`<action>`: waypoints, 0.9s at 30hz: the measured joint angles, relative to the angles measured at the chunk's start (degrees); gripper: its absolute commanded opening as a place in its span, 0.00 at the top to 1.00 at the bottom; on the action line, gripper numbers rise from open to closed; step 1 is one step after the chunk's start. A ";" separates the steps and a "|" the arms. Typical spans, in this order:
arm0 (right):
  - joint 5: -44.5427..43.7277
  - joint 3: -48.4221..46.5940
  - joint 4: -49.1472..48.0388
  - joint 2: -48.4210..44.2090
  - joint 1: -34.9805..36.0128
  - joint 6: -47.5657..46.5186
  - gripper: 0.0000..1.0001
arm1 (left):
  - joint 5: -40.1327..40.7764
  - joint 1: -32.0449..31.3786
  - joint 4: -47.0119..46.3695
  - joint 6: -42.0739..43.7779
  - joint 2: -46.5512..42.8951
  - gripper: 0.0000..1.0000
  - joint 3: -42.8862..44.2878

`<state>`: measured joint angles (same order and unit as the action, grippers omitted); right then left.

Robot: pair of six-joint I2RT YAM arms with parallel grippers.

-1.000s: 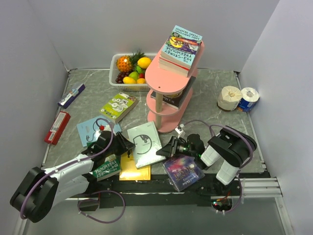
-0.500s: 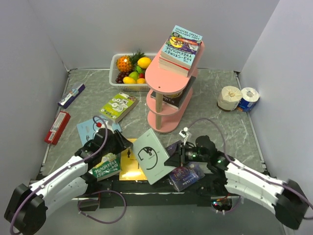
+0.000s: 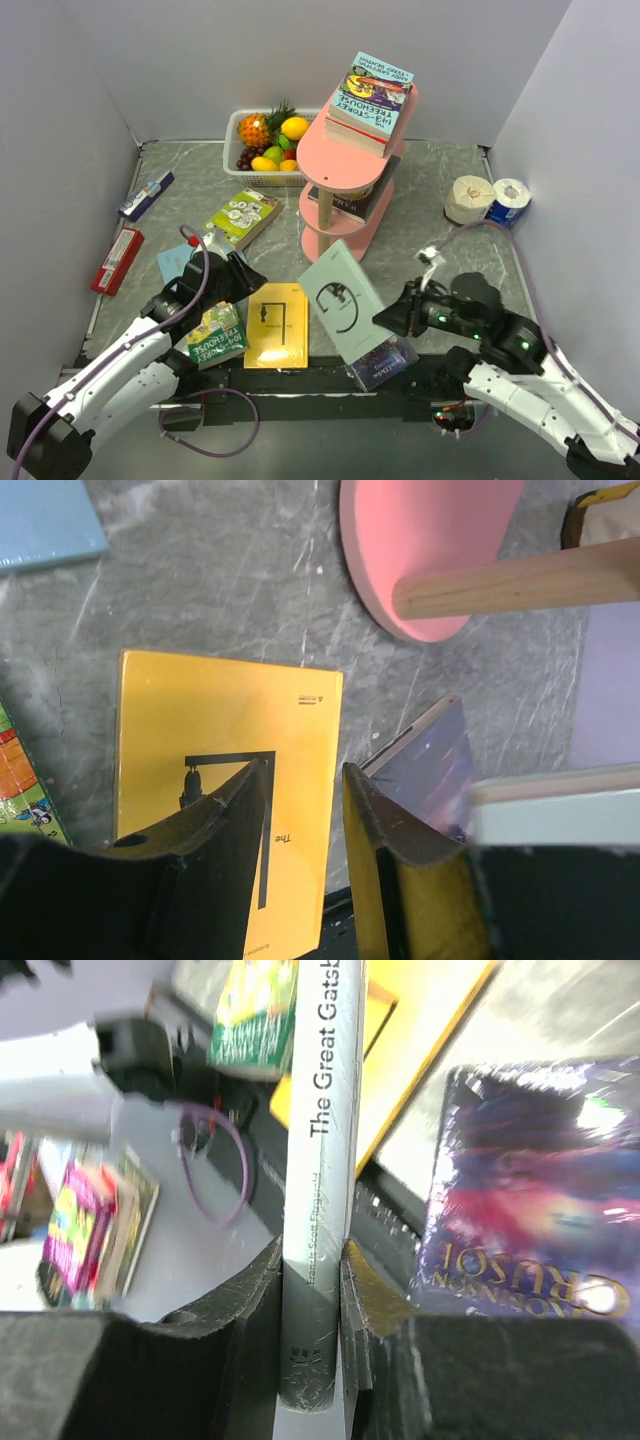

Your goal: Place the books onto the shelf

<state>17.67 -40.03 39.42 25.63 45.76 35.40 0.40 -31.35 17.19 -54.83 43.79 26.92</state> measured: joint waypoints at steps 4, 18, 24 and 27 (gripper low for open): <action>-7.32 -3.78 3.63 -4.50 0.02 2.14 1.00 | 0.55 0.04 0.79 0.20 -0.48 0.57 1.53; -29.86 -6.86 6.45 -13.42 0.00 10.21 1.00 | 0.61 0.04 1.14 1.20 1.07 0.57 3.54; -36.09 -4.96 0.15 -17.31 0.00 11.96 1.00 | 0.52 0.04 0.46 1.20 2.29 0.57 4.02; -39.28 -0.96 -6.56 -21.27 0.00 13.68 1.00 | 0.50 0.07 -0.20 1.18 3.41 0.57 4.02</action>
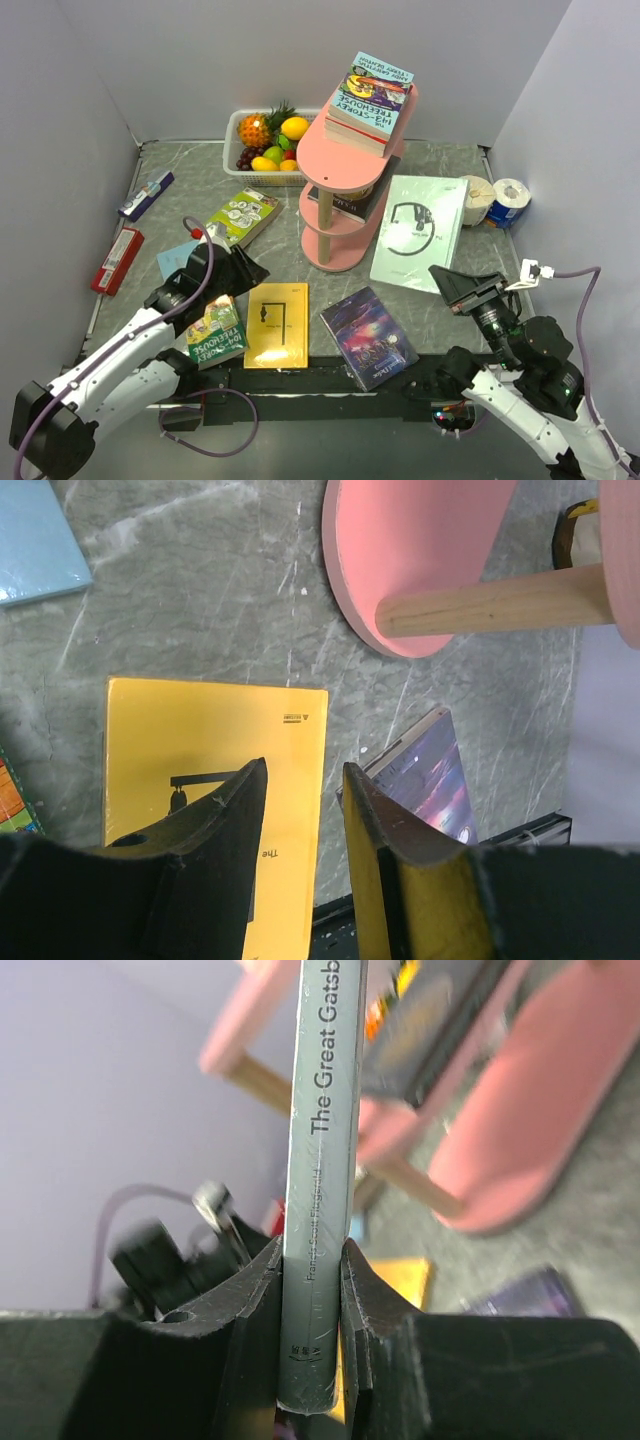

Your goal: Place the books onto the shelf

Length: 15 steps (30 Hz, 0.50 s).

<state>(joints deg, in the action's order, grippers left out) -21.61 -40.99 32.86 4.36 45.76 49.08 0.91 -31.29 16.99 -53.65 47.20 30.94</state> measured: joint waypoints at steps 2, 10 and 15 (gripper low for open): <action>-2.01 1.42 -2.91 -0.59 0.00 1.07 1.00 | -0.20 0.00 -0.15 0.00 0.59 0.58 0.07; -6.54 -1.18 -5.68 8.17 0.00 4.52 1.00 | -0.85 0.20 -1.03 0.02 1.81 0.57 0.61; -9.29 -4.63 -2.05 13.11 0.02 7.56 1.00 | -1.09 0.31 -1.66 0.00 1.86 0.57 0.81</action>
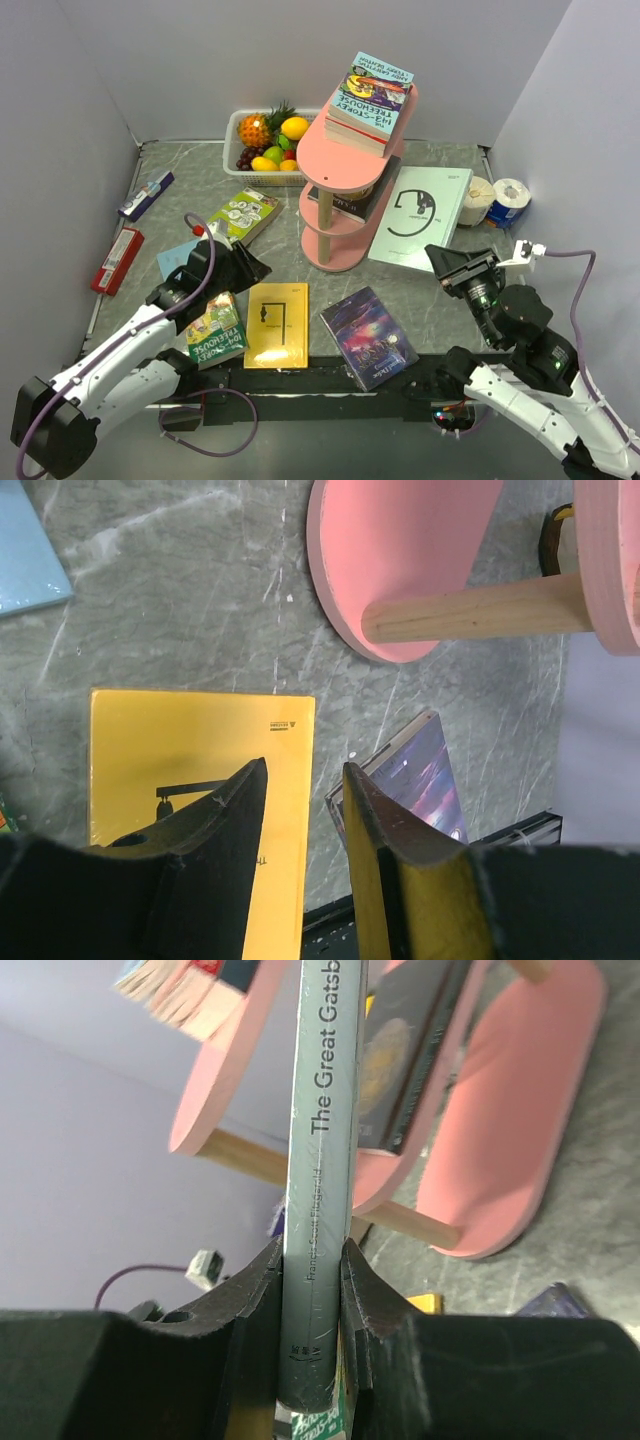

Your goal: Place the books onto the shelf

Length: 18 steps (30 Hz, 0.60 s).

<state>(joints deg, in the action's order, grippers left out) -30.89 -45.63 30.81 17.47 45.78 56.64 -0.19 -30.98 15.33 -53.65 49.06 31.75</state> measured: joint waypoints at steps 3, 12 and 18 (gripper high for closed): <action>-2.12 -2.27 1.95 2.60 -0.02 0.63 1.00 | -0.09 0.07 -0.61 0.00 0.46 0.57 0.17; -3.37 -2.56 1.11 5.38 -0.31 -0.15 1.00 | -1.33 0.35 -1.36 0.02 1.53 0.57 0.20; 3.23 -2.71 -1.62 11.08 -6.32 0.09 1.00 | -1.73 0.61 -2.16 0.09 2.47 0.57 0.24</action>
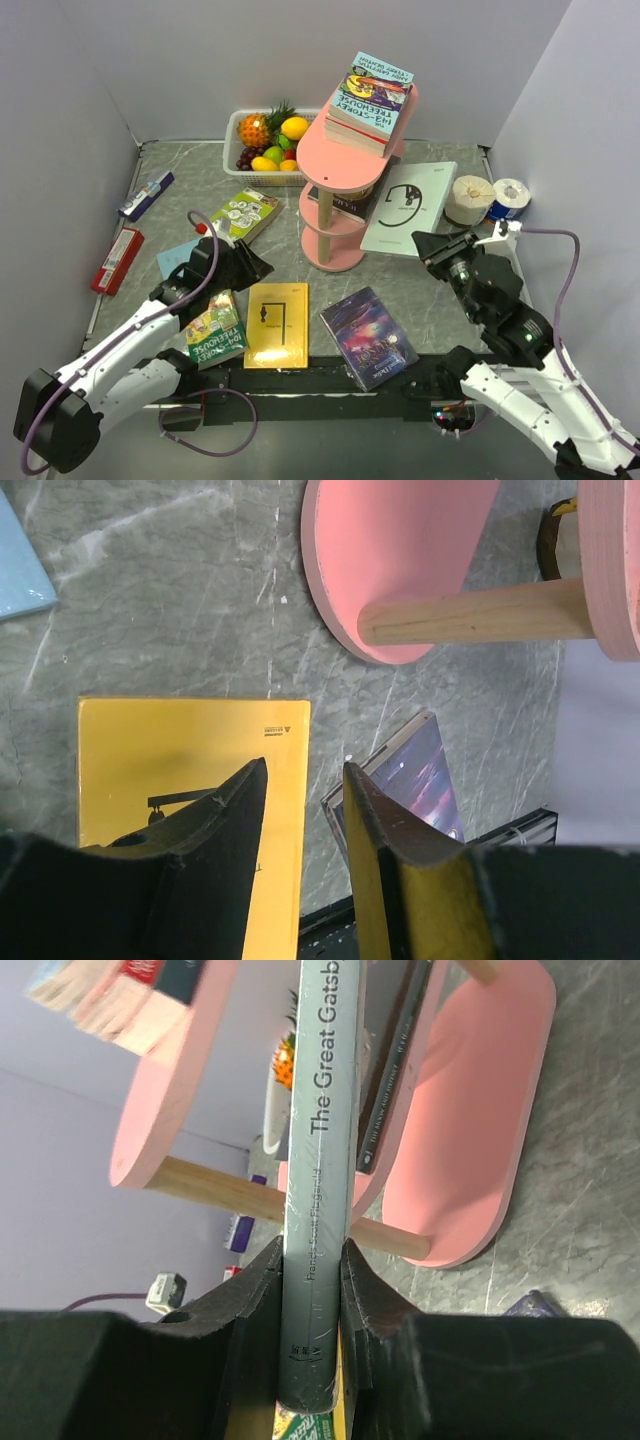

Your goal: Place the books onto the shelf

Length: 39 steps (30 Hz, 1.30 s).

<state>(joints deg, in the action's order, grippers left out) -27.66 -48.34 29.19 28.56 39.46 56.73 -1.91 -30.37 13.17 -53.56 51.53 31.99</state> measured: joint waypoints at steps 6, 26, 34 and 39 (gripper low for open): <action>10.08 0.48 -3.52 5.05 -10.58 1.11 1.00 | -0.31 0.42 -0.17 0.37 0.11 0.57 0.83; 32.52 9.14 -24.79 13.94 -26.88 7.89 1.00 | -1.55 1.88 -2.43 0.39 3.34 0.57 1.99; 39.52 10.19 -36.17 22.93 -28.17 11.21 1.00 | -3.37 5.20 -3.54 0.44 6.25 0.57 4.81; 41.62 10.23 -40.92 27.36 -28.24 12.98 1.00 | -4.37 6.43 -4.76 0.37 9.27 0.58 8.13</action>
<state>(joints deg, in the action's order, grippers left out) 13.96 -38.11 -11.73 55.92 11.22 69.71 -6.28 -23.94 8.40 -53.19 60.80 40.12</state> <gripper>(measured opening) 0.295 0.427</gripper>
